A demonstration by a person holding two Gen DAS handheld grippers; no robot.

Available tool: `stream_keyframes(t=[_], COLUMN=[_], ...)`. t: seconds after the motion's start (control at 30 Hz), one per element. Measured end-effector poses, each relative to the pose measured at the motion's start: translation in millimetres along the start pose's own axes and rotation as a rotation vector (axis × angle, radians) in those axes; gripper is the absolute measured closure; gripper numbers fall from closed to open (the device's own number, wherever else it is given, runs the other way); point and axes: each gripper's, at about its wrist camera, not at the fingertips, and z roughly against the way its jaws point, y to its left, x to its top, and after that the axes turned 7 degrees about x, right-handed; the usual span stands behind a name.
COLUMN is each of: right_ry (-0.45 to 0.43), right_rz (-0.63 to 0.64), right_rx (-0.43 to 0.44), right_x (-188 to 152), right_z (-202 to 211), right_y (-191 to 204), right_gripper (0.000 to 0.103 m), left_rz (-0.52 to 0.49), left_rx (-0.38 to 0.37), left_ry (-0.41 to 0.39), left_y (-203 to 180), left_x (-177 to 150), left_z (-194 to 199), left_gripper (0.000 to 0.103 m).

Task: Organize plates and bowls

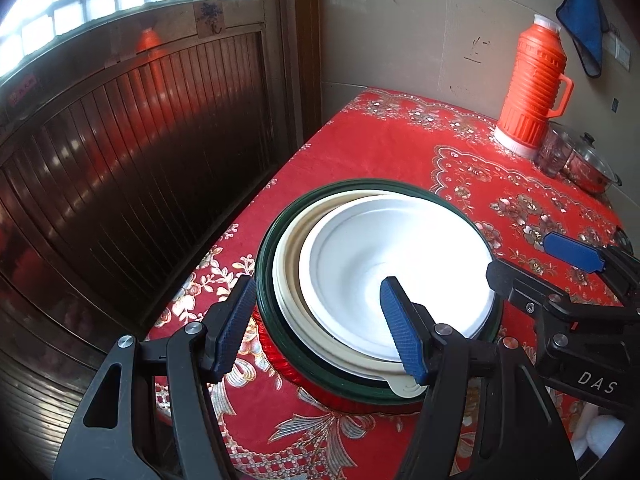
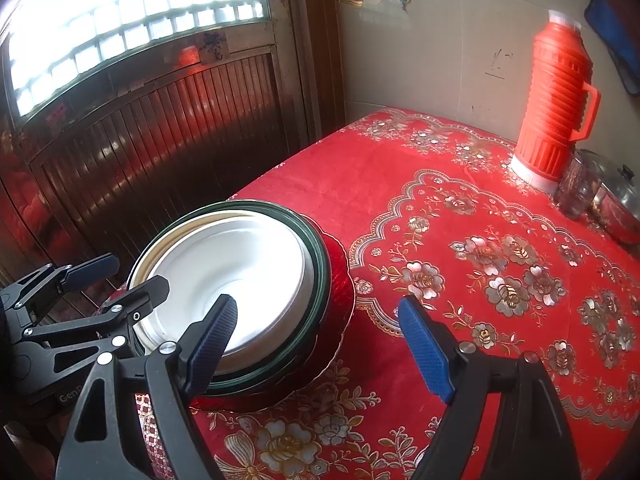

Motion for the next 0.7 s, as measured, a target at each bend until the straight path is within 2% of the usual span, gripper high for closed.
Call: stream_keyframes(t=[0.47,0.7], right_ry=[0.003,0.000], right_rz=[0.002,0.004], right_rx=[-0.002,-0.001], right_x=[0.4,0.1], right_z=[-1.2,0.0], right_y=[0.0,1.7], right_gripper=[0.020,0.020], left_rz=[-0.015,-0.025], left_rx=[-0.026,-0.009], left_ry=[-0.030,-0.054], left_y=[-1.6,-3.8], left_x=[1.7,-0.1], left_z=[3.3,5.5], left_gripper=[0.038,0.038])
